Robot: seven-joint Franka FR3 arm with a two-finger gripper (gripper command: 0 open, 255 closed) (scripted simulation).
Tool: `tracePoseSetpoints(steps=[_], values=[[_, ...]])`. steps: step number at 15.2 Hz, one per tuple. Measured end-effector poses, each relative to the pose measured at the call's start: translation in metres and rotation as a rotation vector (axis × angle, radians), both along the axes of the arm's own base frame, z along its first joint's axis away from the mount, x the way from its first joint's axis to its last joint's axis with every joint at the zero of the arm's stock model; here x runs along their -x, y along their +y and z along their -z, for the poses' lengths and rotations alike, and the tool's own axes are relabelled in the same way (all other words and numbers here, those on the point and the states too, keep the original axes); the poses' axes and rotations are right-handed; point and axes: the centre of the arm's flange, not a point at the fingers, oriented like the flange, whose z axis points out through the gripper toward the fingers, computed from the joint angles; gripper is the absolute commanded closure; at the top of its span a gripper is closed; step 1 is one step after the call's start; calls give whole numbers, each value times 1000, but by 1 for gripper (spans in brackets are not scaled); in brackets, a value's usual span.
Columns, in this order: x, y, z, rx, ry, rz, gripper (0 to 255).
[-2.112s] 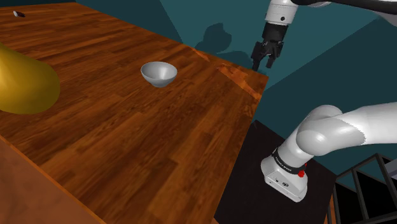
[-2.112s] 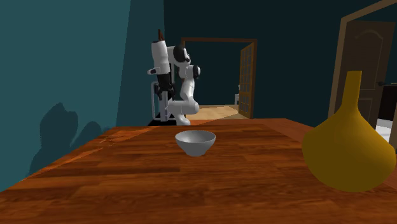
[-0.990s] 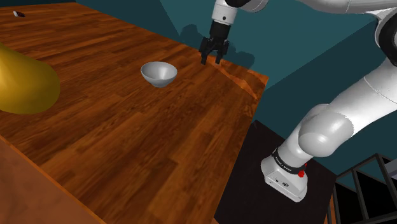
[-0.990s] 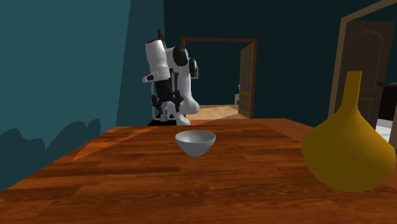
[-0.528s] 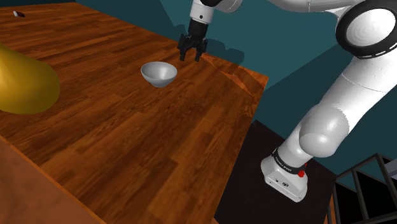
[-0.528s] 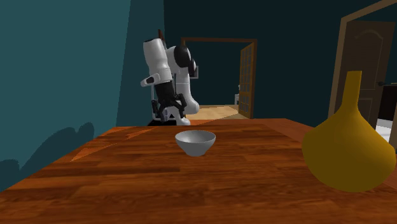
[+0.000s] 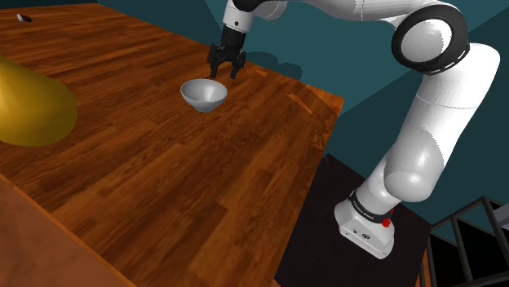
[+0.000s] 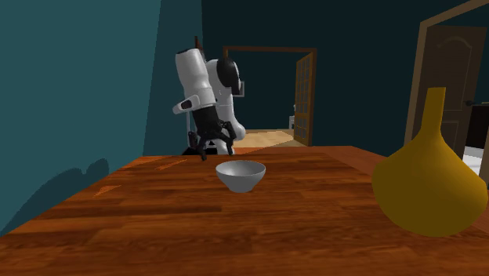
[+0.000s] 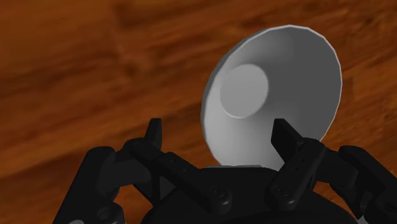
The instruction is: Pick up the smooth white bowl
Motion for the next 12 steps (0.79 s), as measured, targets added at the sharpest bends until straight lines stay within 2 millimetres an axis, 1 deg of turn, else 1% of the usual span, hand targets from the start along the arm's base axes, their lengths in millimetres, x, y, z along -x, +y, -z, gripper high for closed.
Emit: tracePoseSetpoints(steps=[5,6,12], values=[[-2,0,24,-1,-1,0,0],[-2,0,27,-1,-1,0,255],[-1,-1,29,-1,-2,0,255]])
